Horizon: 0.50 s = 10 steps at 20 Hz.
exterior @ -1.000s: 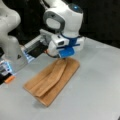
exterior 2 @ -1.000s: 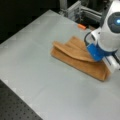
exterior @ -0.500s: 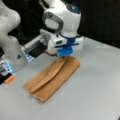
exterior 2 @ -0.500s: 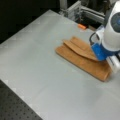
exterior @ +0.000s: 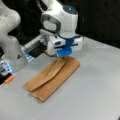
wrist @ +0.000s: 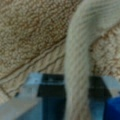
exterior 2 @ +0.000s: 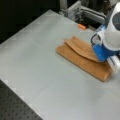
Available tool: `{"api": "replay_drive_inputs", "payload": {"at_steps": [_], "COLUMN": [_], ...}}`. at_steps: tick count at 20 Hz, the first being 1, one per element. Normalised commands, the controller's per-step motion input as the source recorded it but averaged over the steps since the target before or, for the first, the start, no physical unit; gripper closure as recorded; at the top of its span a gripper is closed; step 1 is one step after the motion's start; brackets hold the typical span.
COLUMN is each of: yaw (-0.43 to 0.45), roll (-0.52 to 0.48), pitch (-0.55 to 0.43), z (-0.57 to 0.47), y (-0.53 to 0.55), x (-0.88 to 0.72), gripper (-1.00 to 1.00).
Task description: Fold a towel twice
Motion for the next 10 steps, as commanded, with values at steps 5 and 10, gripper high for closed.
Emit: {"api": "replay_drive_inputs", "payload": {"at_steps": [5,10], "yaw": [-0.193,-0.181], "roll": [0.115,0.151], "pitch": [-0.248,-0.171], "z": [-0.1,-0.04], "y": [-0.07,-0.05], "x": [-0.34,-0.38], "gripper": [-1.0,-1.0]}}
